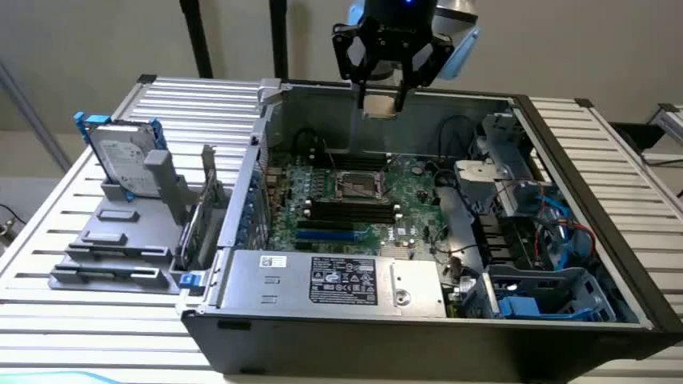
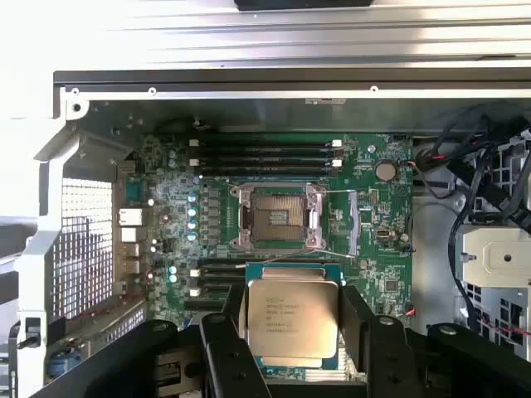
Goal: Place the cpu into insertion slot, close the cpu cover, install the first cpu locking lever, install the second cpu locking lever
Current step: 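Place the cpu into insertion slot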
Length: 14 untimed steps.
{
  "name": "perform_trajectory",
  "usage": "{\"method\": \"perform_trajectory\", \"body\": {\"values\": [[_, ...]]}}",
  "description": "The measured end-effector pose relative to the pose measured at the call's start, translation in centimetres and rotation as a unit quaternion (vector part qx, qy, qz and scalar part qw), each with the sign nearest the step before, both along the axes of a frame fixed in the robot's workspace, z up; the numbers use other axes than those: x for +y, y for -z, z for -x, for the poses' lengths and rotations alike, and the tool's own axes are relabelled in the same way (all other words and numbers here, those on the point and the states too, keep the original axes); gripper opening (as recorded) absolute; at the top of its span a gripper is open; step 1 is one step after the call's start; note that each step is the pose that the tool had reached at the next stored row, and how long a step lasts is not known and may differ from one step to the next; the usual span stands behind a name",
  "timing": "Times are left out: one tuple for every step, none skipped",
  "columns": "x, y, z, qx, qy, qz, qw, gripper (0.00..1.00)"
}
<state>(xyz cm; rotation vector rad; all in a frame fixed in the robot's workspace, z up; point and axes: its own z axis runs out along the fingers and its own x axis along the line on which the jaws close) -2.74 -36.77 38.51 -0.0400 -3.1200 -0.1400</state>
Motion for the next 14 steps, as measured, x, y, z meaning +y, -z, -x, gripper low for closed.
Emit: {"method": "perform_trajectory", "body": {"values": [[0.00, 0.00, 0.00, 0.0000, 0.000, 0.0000, 1.0000, 0.55], [0.00, 0.00, 0.00, 0.0000, 0.000, 0.0000, 1.0000, 0.55], [0.00, 0.00, 0.00, 0.0000, 0.000, 0.0000, 1.0000, 0.55], [0.00, 0.00, 0.00, 0.0000, 0.000, 0.0000, 1.0000, 0.55], [0.00, 0.00, 0.00, 0.0000, 0.000, 0.0000, 1.0000, 0.55], [0.00, 0.00, 0.00, 0.0000, 0.000, 0.0000, 1.0000, 0.55], [0.00, 0.00, 0.00, 0.0000, 0.000, 0.0000, 1.0000, 0.55], [0.00, 0.00, 0.00, 0.0000, 0.000, 0.0000, 1.0000, 0.55], [0.00, 0.00, 0.00, 0.0000, 0.000, 0.0000, 1.0000, 0.55], [0.00, 0.00, 0.00, 0.0000, 0.000, 0.0000, 1.0000, 0.55], [0.00, 0.00, 0.00, 0.0000, 0.000, 0.0000, 1.0000, 0.55], [0.00, 0.00, 0.00, 0.0000, 0.000, 0.0000, 1.0000, 0.55], [0.00, 0.00, 0.00, 0.0000, 0.000, 0.0000, 1.0000, 0.55], [0.04, 0.03, 0.00, 0.0000, 0.000, 0.0001, 1.0000, 0.55]]}}
